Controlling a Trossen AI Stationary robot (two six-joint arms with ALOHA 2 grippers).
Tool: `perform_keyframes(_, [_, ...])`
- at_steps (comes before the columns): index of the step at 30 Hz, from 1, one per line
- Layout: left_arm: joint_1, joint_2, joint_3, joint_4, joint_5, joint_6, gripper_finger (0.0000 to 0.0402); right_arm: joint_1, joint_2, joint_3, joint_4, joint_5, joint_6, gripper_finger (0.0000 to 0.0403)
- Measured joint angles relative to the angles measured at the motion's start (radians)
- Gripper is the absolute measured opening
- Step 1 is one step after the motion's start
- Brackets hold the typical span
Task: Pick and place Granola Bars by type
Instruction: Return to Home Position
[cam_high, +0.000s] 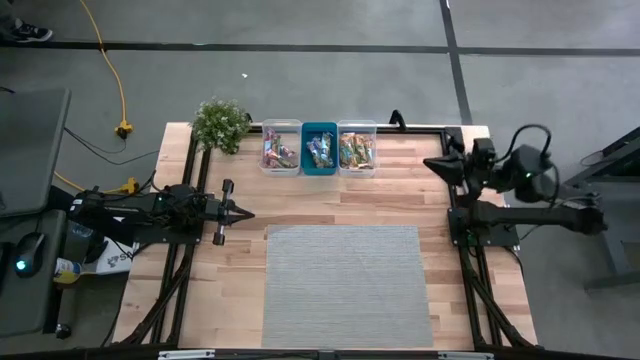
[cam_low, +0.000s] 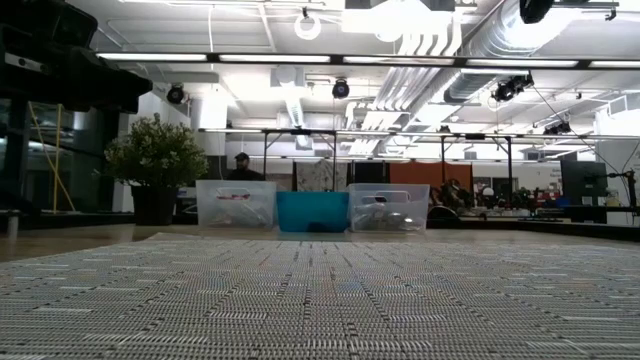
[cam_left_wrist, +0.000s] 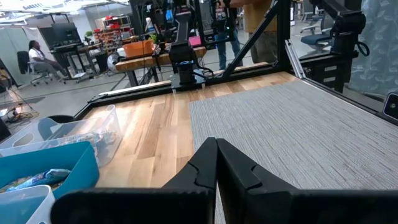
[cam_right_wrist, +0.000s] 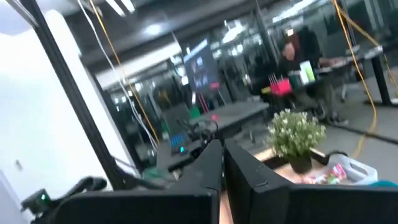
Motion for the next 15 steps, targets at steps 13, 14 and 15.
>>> perform_keyframes(13, [0.0,0.0,0.0,0.0,0.0,0.0,0.0001,0.002,-0.073,-0.507,0.798,0.024,0.066,0.0])
perform_keyframes(14, [0.0,0.0,0.0,0.0,0.0,0.0,0.0001,0.008,-0.073,-0.534,0.839,0.035,0.074,0.0])
perform_keyframes(15, [0.0,0.0,0.0,0.0,0.0,0.0,0.0001,0.018,-0.073,-0.557,0.874,0.046,0.077,0.0])
